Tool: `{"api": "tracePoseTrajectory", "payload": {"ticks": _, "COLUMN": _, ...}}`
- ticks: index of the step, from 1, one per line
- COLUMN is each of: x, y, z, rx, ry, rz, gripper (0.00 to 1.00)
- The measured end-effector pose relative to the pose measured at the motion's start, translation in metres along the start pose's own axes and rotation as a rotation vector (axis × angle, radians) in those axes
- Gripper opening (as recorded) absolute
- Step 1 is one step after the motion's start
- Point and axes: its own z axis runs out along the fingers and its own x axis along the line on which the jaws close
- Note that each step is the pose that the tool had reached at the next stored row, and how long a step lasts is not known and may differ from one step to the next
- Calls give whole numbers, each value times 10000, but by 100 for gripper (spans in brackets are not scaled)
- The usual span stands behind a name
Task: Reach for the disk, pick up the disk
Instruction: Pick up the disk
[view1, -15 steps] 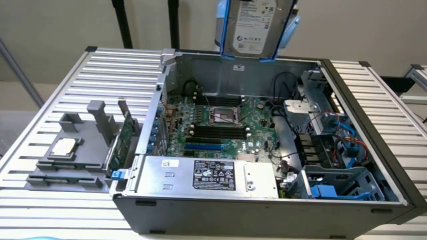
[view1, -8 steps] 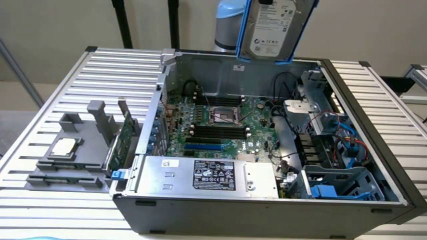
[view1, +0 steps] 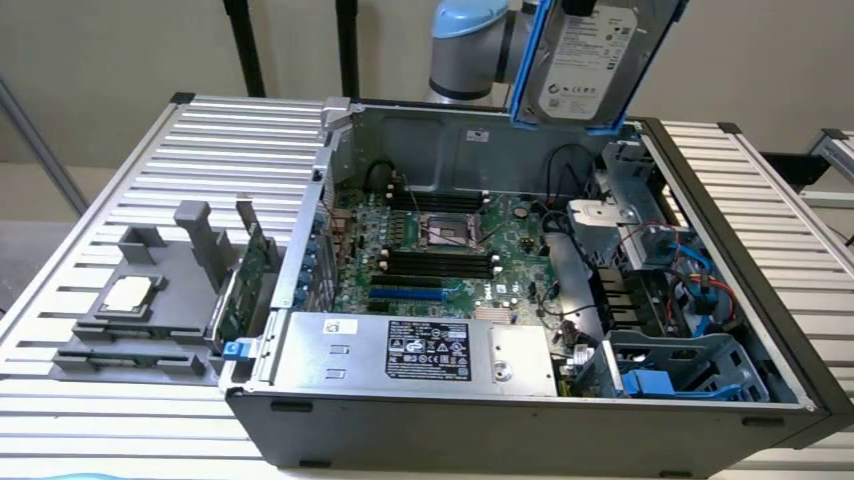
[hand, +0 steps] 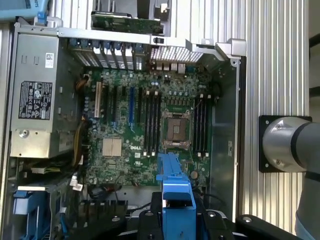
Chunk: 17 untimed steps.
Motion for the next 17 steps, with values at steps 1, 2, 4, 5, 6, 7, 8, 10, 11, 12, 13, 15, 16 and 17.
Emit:
{"api": "tracePoseTrajectory", "payload": {"ticks": 1, "x": 17, "y": -43, "z": -3, "rx": 0, "ry": -1, "rz": 0, "gripper": 33}}
{"api": "tracePoseTrajectory", "payload": {"ticks": 2, "x": 36, "y": -82, "z": -7, "rx": 0, "ry": -1, "rz": -1, "gripper": 33}}
{"api": "tracePoseTrajectory", "payload": {"ticks": 4, "x": 86, "y": -135, "z": -14, "rx": -4, "ry": -1, "rz": 1, "gripper": 33}}
{"api": "tracePoseTrajectory", "payload": {"ticks": 5, "x": 112, "y": -152, "z": -18, "rx": -7, "ry": 0, "rz": 0, "gripper": 33}}
{"api": "tracePoseTrajectory", "payload": {"ticks": 6, "x": 142, "y": -169, "z": -22, "rx": -11, "ry": -1, "rz": 0, "gripper": 33}}
{"api": "tracePoseTrajectory", "payload": {"ticks": 7, "x": 171, "y": -183, "z": -26, "rx": -16, "ry": -1, "rz": 1, "gripper": 33}}
{"api": "tracePoseTrajectory", "payload": {"ticks": 8, "x": 202, "y": -199, "z": -30, "rx": -20, "ry": -1, "rz": 2, "gripper": 33}}
{"api": "tracePoseTrajectory", "payload": {"ticks": 10, "x": 261, "y": -228, "z": -38, "rx": -28, "ry": -2, "rz": 3, "gripper": 33}}
{"api": "tracePoseTrajectory", "payload": {"ticks": 11, "x": 290, "y": -242, "z": -42, "rx": -32, "ry": -1, "rz": 3, "gripper": 33}}
{"api": "tracePoseTrajectory", "payload": {"ticks": 12, "x": 320, "y": -256, "z": -46, "rx": -35, "ry": -1, "rz": 3, "gripper": 33}}
{"api": "tracePoseTrajectory", "payload": {"ticks": 13, "x": 350, "y": -271, "z": -50, "rx": -39, "ry": -1, "rz": 3, "gripper": 33}}
{"api": "tracePoseTrajectory", "payload": {"ticks": 15, "x": 410, "y": -299, "z": -57, "rx": -44, "ry": -2, "rz": 5, "gripper": 33}}
{"api": "tracePoseTrajectory", "payload": {"ticks": 16, "x": 440, "y": -314, "z": -62, "rx": -48, "ry": -1, "rz": 5, "gripper": 33}}
{"api": "tracePoseTrajectory", "payload": {"ticks": 17, "x": 470, "y": -329, "z": -66, "rx": -50, "ry": -1, "rz": 6, "gripper": 33}}
